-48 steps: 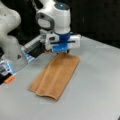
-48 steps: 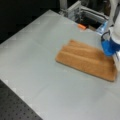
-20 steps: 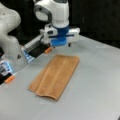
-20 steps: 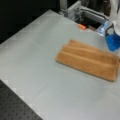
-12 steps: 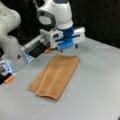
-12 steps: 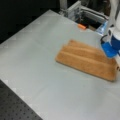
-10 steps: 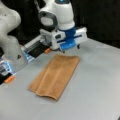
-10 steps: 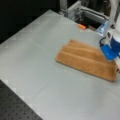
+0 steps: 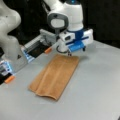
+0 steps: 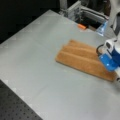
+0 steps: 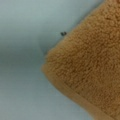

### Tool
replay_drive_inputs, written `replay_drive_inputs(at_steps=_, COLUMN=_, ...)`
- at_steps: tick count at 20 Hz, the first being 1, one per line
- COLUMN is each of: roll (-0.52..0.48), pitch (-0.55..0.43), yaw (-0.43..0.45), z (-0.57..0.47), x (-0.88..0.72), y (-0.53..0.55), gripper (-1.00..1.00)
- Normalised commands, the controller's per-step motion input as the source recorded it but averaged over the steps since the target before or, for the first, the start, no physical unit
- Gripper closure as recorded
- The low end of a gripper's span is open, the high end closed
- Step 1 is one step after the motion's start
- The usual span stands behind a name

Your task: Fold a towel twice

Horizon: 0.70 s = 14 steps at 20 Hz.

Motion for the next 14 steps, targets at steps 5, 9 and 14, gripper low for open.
replay_drive_inputs(at_steps=5, roll=-0.388, pitch=0.2, yaw=0.117, z=0.01, x=0.18, y=0.23, gripper=-1.0)
replay_drive_inputs(at_steps=9, roll=-0.258, pitch=0.162, yaw=0.075, z=-0.03, x=0.12, y=0.26, gripper=-1.0)
replay_drive_inputs(at_steps=14, roll=-0.204, pitch=0.098, yaw=0.112, z=-0.07, x=0.15, y=0.23, gripper=-1.0)
